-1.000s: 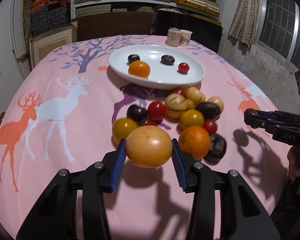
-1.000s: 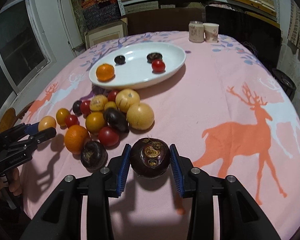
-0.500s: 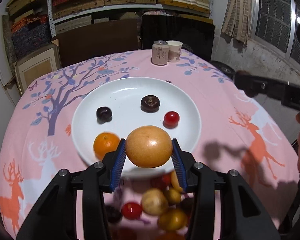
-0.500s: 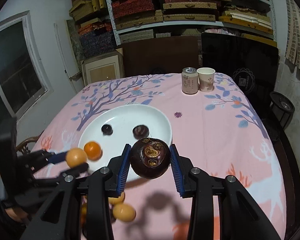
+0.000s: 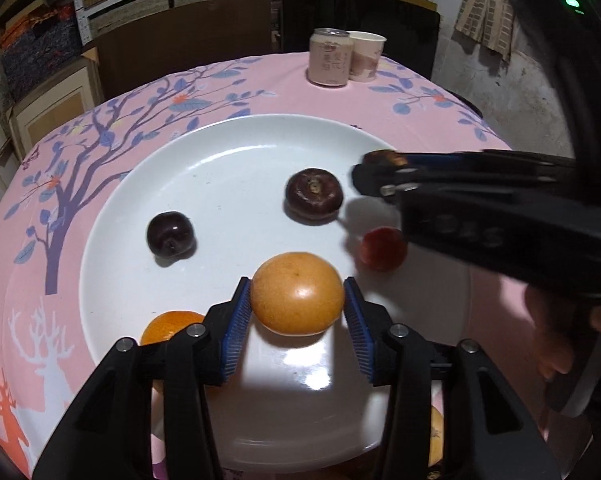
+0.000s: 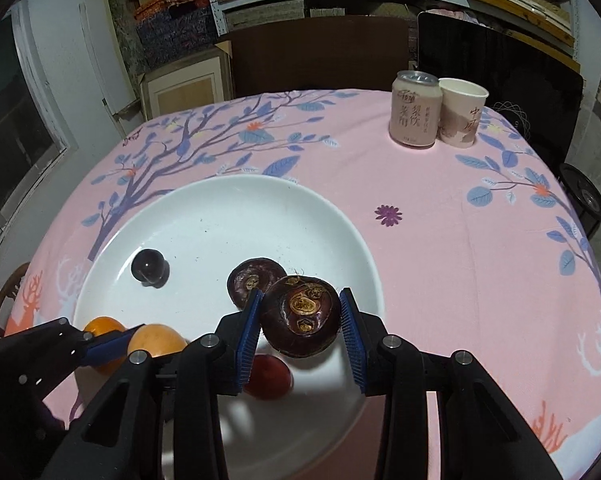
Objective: Organize fruits
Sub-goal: 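Carry both fruits onto the white plate and open both tools, then grasp a yellow-orange round fruit with the left tool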
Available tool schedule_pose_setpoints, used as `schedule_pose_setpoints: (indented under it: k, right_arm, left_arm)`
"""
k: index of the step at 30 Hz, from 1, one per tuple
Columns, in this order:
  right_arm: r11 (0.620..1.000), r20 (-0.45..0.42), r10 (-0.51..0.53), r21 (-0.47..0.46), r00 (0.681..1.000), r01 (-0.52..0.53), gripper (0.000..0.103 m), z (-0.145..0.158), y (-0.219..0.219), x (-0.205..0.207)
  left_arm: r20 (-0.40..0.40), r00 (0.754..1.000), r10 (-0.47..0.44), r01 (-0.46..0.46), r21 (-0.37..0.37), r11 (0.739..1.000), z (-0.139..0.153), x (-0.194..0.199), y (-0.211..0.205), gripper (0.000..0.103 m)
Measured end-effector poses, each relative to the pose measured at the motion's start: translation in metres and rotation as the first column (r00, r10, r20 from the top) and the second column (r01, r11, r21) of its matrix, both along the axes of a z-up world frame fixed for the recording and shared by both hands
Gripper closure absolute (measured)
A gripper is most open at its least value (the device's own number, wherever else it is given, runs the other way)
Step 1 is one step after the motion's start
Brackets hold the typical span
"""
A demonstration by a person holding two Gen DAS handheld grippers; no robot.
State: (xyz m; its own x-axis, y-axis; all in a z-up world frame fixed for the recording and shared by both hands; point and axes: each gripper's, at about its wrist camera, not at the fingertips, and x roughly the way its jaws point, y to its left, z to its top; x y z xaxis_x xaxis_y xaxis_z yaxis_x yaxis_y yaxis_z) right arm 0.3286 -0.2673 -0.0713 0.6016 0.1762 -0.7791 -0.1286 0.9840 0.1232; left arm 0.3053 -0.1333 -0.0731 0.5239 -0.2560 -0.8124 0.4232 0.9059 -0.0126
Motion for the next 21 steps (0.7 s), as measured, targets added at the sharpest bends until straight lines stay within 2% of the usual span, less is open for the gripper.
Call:
schedule_pose_setpoints:
  k: [1, 3, 4, 5, 8, 12, 13, 17, 21]
  right_arm:
    - [1.0, 0.003, 0.003, -0.008, 1.0, -0.003, 0.063, -0.001, 0.002, 0.0]
    - [1.0, 0.035, -0.001, -0.011, 0.999, 0.002, 0.06, 0.002, 0.002, -0.003]
    - [1.0, 0.05, -0.007, -0.009, 0.999, 0.008, 0.052, 0.005, 0.0, -0.007]
    - [1.0, 0.071, -0.014, 0.002, 0.997, 0.014, 0.05, 0.011, -0.003, -0.012]
    - [0.999, 0.106, -0.03, 0.023, 0.994, 0.027, 0.05, 0.027, -0.012, -0.032]
    - [0.998, 0.139, -0.036, 0.061, 0.99, 0.028, 0.049, 0.046, -0.025, -0.082]
    - [0.997, 0.14, -0.035, 0.074, 0.99, 0.024, 0.046, 0.048, -0.027, -0.095]
    - [0.995, 0.141, -0.018, 0.104, 0.99, 0.003, 0.043, 0.039, -0.026, -0.164]
    - [0.992, 0.145, -0.01, 0.129, 0.989, -0.009, 0.043, 0.014, -0.016, -0.214]
  left_arm:
    - [0.009, 1.0, 0.004, -0.004, 0.004, 1.0, 0.001, -0.001, -0.001, 0.035]
    - [0.046, 0.999, 0.011, -0.011, -0.001, 1.0, 0.007, -0.007, 0.002, 0.03]
    - [0.057, 0.998, 0.011, -0.01, -0.007, 1.0, 0.011, -0.011, 0.004, 0.03]
    - [0.062, 0.998, 0.013, -0.012, -0.016, 1.0, 0.015, -0.015, 0.006, 0.03]
    - [0.082, 0.996, 0.014, -0.01, -0.053, 0.999, 0.032, -0.036, 0.019, 0.03]
    - [0.14, 0.99, 0.002, 0.005, -0.046, 0.999, 0.051, -0.082, 0.044, 0.025]
    - [0.156, 0.988, 0.003, 0.004, -0.046, 0.999, 0.055, -0.096, 0.054, 0.024]
    - [0.174, 0.984, 0.032, -0.024, -0.05, 0.998, 0.055, -0.147, 0.093, 0.022]
    - [0.117, 0.989, 0.095, -0.091, -0.038, 0.995, 0.029, -0.175, 0.123, 0.022]
